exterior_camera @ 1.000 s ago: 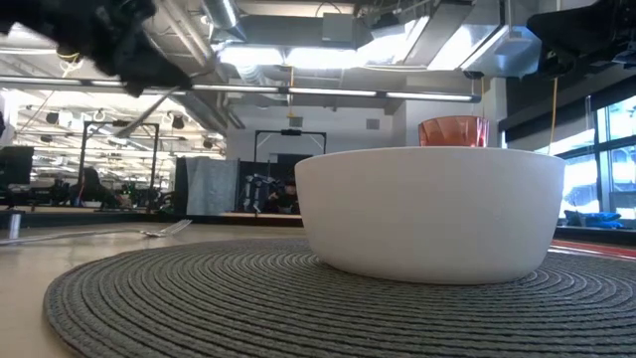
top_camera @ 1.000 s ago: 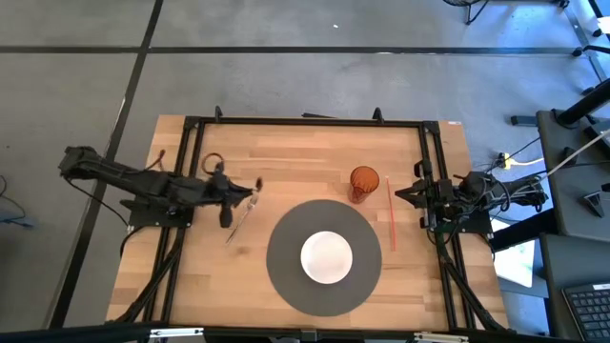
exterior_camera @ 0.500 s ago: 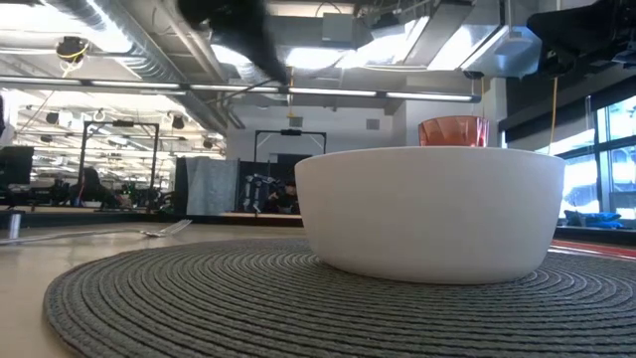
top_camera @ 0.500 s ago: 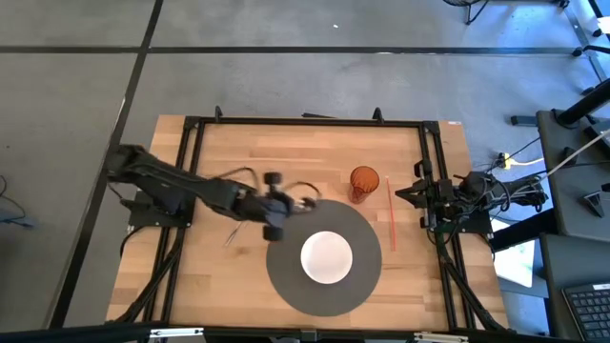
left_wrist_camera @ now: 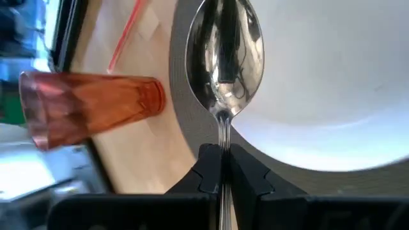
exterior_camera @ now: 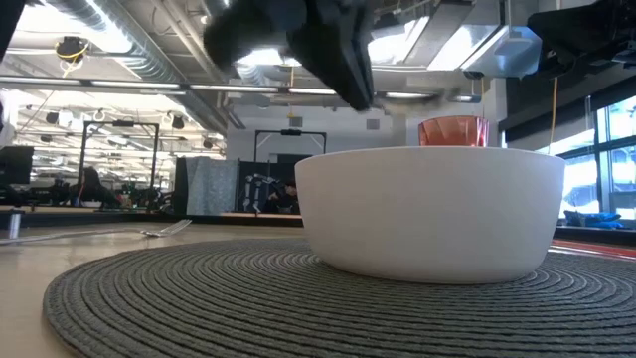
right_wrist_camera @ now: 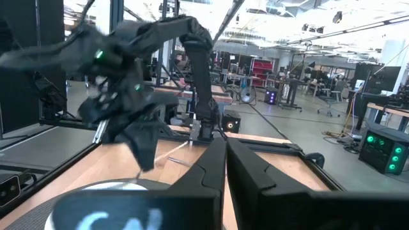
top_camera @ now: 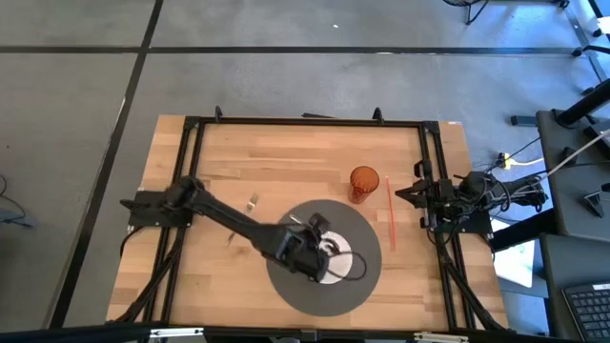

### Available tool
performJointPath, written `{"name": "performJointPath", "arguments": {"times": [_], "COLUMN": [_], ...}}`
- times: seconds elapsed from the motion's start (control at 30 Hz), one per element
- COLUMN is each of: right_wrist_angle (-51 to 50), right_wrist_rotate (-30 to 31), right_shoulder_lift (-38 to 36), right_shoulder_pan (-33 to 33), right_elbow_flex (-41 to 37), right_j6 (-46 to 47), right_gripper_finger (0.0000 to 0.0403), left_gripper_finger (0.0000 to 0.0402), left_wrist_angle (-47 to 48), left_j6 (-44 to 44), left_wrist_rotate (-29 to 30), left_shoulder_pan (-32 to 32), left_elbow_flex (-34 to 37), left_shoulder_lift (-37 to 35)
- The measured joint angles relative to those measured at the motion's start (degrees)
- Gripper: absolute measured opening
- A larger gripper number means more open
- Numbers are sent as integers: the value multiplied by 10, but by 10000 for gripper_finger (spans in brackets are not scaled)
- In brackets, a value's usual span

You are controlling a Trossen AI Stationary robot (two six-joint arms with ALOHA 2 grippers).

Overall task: Pick & Place Utensil
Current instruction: Put the spoon into the white bowl

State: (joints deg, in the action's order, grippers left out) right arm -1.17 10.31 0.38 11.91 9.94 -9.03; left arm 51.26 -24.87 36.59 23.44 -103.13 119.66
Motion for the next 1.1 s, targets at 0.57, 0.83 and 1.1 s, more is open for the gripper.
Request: {"name": "performJointPath", "arguments": {"times": [0.57,0.83,1.1], "right_wrist_angle": [0,0,0], "right_wrist_rotate": [0,0,0], "right_shoulder_lift": [0,0,0], "right_shoulder_pan": [0,0,0], "right_elbow_flex": [0,0,0], "right_j6": [0,0,0], "right_gripper_finger": [16,16,16], "left_gripper_finger": [8,8,8], "left_wrist_angle": [2,2,2], "left_j6": [-245,-283,-279], "left_wrist_rotate": [92,29,-17], "left_shoulder_pan": [27,27,20], "left_elbow_flex": [-30,-30,-30], "left_shoulder_lift": [94,94,94]}}
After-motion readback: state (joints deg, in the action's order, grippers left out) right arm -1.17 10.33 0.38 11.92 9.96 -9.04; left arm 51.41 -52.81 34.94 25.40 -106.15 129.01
